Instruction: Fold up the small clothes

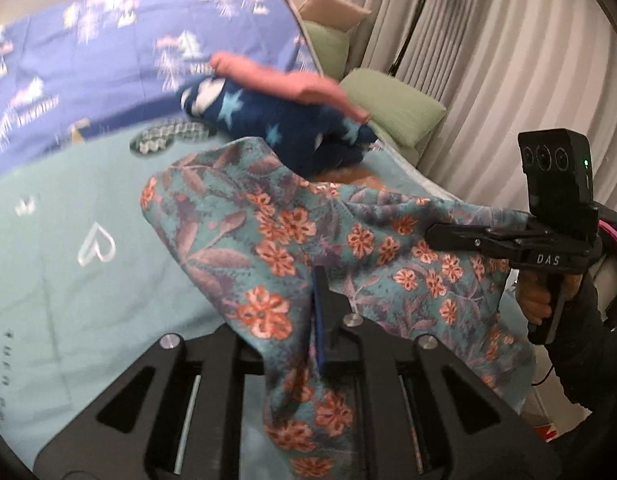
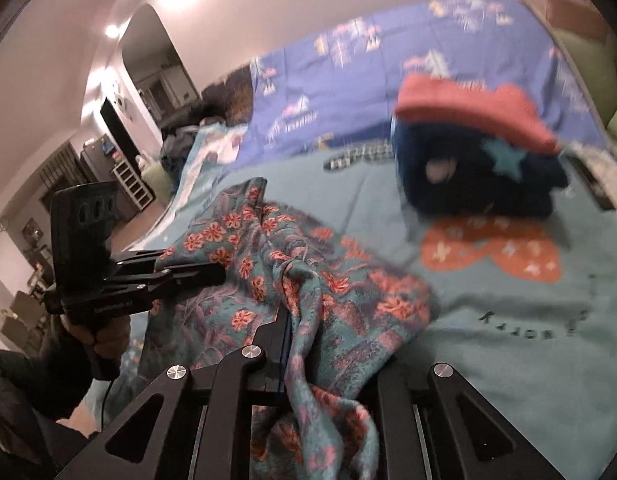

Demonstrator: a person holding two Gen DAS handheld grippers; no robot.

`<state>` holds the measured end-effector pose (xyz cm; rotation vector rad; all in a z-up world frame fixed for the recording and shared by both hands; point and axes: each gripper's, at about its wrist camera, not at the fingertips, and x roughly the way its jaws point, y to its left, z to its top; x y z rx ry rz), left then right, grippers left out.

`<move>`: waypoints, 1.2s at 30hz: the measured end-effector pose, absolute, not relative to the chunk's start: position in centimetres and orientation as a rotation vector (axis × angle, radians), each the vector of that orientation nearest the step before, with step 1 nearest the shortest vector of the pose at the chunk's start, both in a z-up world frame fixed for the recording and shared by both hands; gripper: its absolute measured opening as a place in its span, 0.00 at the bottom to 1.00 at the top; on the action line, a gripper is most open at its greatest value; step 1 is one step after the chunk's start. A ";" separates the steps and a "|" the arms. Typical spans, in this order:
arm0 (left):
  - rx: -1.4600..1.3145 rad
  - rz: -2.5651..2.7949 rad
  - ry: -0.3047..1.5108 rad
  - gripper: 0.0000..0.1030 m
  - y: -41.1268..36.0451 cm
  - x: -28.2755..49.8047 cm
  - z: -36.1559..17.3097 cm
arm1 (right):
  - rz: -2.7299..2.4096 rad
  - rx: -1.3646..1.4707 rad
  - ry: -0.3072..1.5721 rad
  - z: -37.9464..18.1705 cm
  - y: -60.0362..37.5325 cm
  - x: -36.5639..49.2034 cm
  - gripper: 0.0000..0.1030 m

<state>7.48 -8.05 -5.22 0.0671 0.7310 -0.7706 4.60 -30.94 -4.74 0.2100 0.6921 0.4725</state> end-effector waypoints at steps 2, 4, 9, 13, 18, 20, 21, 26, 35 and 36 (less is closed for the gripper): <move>0.086 -0.769 0.679 0.13 -8.1 5.8 -3.3 | 0.447 0.196 0.649 -3.4 -31.0 2.9 0.13; 0.100 -0.769 0.638 0.13 -8.2 4.5 -1.8 | 0.423 0.186 0.600 -2.0 -31.1 1.2 0.13; 0.137 -0.784 0.514 0.13 -8.7 1.4 2.6 | 0.355 0.158 0.466 2.6 -31.5 -1.8 0.13; 0.192 -0.786 0.404 0.13 -10.2 0.4 6.6 | 0.305 0.124 0.369 7.0 -32.8 -2.6 0.13; 0.254 -0.785 0.265 0.13 -13.1 1.0 12.8 | 0.223 0.071 0.246 13.3 -34.9 -2.0 0.13; 0.276 -0.781 0.217 0.13 -14.8 1.9 15.3 | 0.188 0.070 0.208 15.5 -35.8 -1.2 0.13; 0.284 -0.778 0.198 0.13 -15.6 2.5 16.4 | 0.167 0.072 0.188 16.8 -36.5 -0.4 0.14; 0.307 -0.746 0.130 0.13 -19.5 7.0 20.4 | 0.115 0.134 0.170 20.4 -39.8 4.9 0.14; 0.273 -0.671 0.261 0.14 -23.9 22.6 16.9 | 0.076 0.200 0.312 16.5 -43.7 20.1 0.15; 0.268 -0.661 0.281 0.14 -24.2 24.2 16.0 | 0.084 0.214 0.343 15.2 -44.1 22.2 0.15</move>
